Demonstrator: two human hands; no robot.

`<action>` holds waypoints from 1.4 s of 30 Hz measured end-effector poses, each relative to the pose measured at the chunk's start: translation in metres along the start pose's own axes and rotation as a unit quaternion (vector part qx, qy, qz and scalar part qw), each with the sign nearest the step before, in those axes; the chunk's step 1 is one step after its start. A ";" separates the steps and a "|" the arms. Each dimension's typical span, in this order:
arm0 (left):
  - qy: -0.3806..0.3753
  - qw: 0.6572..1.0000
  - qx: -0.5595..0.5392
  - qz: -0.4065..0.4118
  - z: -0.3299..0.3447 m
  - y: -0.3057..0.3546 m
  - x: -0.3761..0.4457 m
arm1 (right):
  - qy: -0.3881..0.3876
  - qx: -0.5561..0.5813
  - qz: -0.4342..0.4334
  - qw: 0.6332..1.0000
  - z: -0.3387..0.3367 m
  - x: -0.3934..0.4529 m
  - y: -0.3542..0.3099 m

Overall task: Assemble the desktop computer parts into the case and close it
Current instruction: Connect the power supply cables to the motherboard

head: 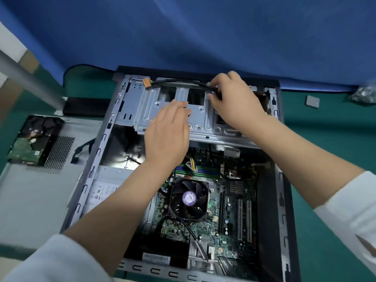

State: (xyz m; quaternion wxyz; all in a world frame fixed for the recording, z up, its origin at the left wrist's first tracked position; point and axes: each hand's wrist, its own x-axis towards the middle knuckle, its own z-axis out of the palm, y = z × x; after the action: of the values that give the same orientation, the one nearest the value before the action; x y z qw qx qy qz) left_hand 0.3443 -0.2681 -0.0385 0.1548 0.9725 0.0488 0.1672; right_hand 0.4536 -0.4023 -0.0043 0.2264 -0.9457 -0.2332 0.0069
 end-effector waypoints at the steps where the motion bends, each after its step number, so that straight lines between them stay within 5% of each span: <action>1: -0.002 1.000 0.000 -0.002 0.000 0.000 0.000 | -0.009 0.007 -0.006 1.000 0.000 0.003 -0.002; 6: 0.007 1.000 0.011 -0.003 0.001 0.000 0.001 | -0.031 0.029 -0.068 0.997 -0.003 0.002 -0.004; 9: 0.006 1.000 0.010 -0.006 0.002 0.000 0.000 | 0.032 0.145 0.018 0.989 -0.018 0.001 0.006; 14: 0.013 1.000 0.008 -0.009 0.003 0.000 -0.001 | -0.039 0.374 0.142 0.916 -0.041 0.003 0.020; 19: 0.023 1.000 0.003 -0.006 0.004 0.001 0.000 | -0.069 0.424 0.214 0.877 -0.031 0.001 0.018; 25: 0.020 1.000 -0.003 -0.003 0.005 0.000 -0.001 | -0.122 0.296 0.143 0.936 -0.013 -0.001 0.023; 30: 0.026 0.996 -0.068 -0.045 0.001 0.004 -0.002 | -0.119 0.384 0.154 0.903 -0.015 -0.007 0.023; 33: 0.062 0.951 -0.282 -0.115 -0.011 0.015 -0.015 | -0.085 0.454 0.181 0.868 -0.017 -0.011 0.028; 37: 0.129 0.919 -0.322 -0.189 -0.026 0.031 -0.054 | -0.076 0.459 0.163 0.870 -0.012 -0.012 0.030; 42: -0.089 0.835 -0.438 -0.322 -0.013 0.042 -0.067 | -0.081 0.377 0.151 0.910 -0.011 -0.011 0.030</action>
State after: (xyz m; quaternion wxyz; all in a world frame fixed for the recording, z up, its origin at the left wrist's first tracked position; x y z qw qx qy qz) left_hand 0.2788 -0.3142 -0.0345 0.6132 0.7432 0.2667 0.0241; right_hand 0.4579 -0.4359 -0.0082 0.5426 -0.8101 -0.0852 0.2049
